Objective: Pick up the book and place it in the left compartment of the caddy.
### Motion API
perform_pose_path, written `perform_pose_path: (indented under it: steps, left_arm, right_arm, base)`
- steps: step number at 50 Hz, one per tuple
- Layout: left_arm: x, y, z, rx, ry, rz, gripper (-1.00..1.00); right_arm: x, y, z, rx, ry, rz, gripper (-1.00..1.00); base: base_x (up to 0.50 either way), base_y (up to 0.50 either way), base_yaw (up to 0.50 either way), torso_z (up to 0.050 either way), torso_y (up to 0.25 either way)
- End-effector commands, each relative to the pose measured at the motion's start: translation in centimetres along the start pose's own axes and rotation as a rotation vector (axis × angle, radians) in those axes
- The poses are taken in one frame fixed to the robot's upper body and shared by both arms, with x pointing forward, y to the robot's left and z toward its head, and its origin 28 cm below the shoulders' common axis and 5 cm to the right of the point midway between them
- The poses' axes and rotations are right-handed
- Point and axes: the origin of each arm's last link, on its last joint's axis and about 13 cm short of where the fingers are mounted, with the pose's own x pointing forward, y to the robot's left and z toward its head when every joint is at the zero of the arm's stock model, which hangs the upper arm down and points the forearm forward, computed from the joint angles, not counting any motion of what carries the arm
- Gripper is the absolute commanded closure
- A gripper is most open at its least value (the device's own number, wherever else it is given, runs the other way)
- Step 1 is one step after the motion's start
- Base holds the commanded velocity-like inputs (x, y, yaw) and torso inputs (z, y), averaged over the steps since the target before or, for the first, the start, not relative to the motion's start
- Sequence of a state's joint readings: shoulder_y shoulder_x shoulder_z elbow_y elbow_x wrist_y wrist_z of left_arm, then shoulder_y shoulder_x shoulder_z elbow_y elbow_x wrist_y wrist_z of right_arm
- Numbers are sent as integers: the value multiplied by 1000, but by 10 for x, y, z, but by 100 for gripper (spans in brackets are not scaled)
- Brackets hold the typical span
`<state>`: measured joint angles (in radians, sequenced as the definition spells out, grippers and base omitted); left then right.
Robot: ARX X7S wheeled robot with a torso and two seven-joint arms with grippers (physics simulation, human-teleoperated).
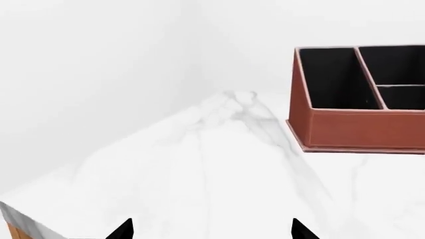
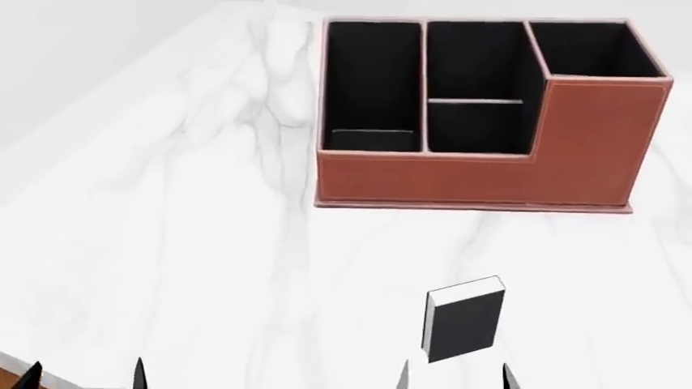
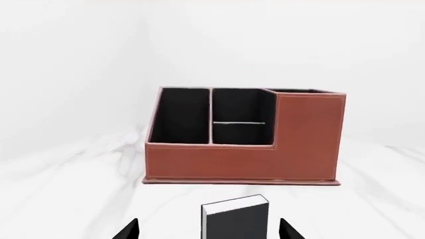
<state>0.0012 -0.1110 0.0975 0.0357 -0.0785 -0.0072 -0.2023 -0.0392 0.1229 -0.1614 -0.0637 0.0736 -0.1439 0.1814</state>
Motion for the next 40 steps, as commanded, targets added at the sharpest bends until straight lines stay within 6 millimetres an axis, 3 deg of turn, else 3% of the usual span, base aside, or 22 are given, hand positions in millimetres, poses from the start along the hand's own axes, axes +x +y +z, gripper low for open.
perform_pose_path:
  steps: [1, 10, 15, 26, 31, 40]
  left_arm:
    - [1, 0, 1, 0, -3, -4, -100]
    - [0, -1, 1, 7, -3, -8, -100]
    - [-2, 0, 0, 5, -4, -9, -100]
    - [-1, -1, 1, 4, -5, -8, -100]
    - [-1, -1, 3, 2, -6, -8, -100]
    - [-1, 0, 3, 1, -5, -8, -100]
  right_arm:
    - [-1, -3, 6, 31, -41, -18, -100]
    - [-4, -4, 10, -8, -96, -47, -100]
    - [-6, -2, 8, -42, -94, -54, -100]
    - [-5, 0, 8, -43, -97, -29, -100]
    - [-3, 1, 9, -125, -77, -41, -100]
    - [-4, 1, 11, -134, -80, -40, -100]
  base:
    - [467, 179, 0, 0, 0]
    - [156, 60, 0, 0, 0]
    - [-134, 484, 0, 0, 0]
    - [0, 0, 0, 0, 0]
    - [-6, 15, 0, 0, 0]
    - [-178, 465, 0, 0, 0]
